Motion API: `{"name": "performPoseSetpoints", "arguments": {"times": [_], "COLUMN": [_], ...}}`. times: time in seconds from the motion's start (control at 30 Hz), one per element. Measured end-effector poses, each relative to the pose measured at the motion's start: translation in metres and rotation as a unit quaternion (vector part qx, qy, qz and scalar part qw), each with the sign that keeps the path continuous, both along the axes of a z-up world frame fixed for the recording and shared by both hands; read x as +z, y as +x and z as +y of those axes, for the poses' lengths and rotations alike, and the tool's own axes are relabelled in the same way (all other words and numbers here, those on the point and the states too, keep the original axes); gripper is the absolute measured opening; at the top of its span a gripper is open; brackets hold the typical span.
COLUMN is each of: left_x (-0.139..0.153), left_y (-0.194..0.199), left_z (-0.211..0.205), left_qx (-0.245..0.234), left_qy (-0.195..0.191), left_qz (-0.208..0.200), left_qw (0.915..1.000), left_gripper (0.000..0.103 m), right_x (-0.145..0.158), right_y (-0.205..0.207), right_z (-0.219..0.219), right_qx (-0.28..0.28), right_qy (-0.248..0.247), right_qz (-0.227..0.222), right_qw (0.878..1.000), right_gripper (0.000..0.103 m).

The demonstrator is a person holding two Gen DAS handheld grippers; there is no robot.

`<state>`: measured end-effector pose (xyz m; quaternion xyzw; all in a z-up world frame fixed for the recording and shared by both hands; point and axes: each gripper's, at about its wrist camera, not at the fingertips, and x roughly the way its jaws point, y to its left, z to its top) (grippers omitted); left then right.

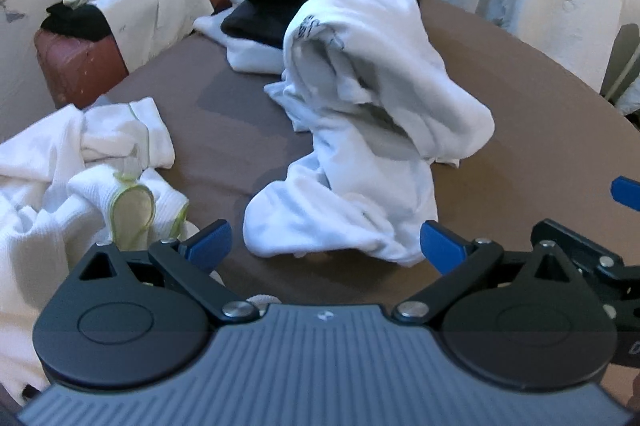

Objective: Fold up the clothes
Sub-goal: 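Move both grippers toward the crumpled white T-shirt on the table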

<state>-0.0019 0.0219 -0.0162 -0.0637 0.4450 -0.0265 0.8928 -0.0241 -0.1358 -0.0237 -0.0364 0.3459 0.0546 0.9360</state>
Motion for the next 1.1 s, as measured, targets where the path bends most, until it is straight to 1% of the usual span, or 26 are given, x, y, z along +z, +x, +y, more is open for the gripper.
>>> {"name": "performPoseSetpoints", "arguments": {"times": [0.17,0.37,0.77,1.0,1.1], "left_x": [-0.001,0.002,-0.002,-0.009,-0.011], "left_y": [0.0,-0.001,0.001,0.004,0.005], "left_z": [0.006,0.004,-0.001,0.0,0.0], "left_qx": [0.003,0.002,-0.004,0.0,-0.001], "left_qy": [-0.011,-0.012,-0.01,0.002,-0.005], "left_qz": [0.002,0.0,0.008,0.015,0.016], "left_qw": [0.9999,0.9999,0.9999,0.9999,0.9999], "left_gripper": [0.101,0.101,0.102,0.102,0.102], "right_x": [-0.002,-0.001,-0.005,-0.016,-0.018], "right_y": [-0.002,-0.003,-0.003,-0.002,-0.004], "right_z": [-0.002,-0.003,-0.003,0.001,0.005], "right_qx": [-0.004,-0.005,-0.006,0.006,0.028], "right_qy": [0.009,0.007,0.005,0.0,-0.007], "right_qz": [0.003,-0.001,0.001,0.011,0.009], "right_qw": [1.0,1.0,1.0,1.0,1.0], "right_gripper": [0.103,0.103,0.103,0.102,0.1]}}
